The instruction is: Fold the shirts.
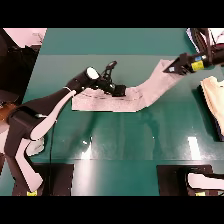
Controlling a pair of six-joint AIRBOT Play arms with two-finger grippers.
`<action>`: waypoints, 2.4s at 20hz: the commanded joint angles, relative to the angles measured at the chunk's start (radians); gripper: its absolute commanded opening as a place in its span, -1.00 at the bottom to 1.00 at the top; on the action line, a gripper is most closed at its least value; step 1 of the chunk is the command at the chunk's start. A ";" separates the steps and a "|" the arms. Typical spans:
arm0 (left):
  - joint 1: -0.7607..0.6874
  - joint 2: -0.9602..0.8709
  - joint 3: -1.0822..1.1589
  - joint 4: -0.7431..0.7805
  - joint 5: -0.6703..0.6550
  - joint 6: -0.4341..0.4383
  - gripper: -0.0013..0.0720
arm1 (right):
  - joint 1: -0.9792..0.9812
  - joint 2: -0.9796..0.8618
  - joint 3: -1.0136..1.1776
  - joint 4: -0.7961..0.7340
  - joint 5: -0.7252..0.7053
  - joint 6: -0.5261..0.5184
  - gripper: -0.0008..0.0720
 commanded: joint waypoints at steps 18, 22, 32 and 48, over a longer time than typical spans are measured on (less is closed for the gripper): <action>0.305 0.163 0.120 0.290 -0.334 -0.008 -0.91 | 0.446 -0.298 0.354 -0.035 -0.048 -0.029 -0.94; 0.456 0.291 0.120 0.350 -0.392 -0.006 -0.91 | 0.613 -0.427 0.354 -0.034 -0.257 -0.111 -0.93; 0.608 0.447 0.121 0.348 -0.461 -0.006 -0.91 | 0.660 -0.428 0.274 -0.110 -0.442 -0.146 0.68; 0.504 0.445 0.060 0.320 -0.451 0.029 -0.90 | 0.204 -0.309 -0.378 0.156 -0.377 -0.005 0.93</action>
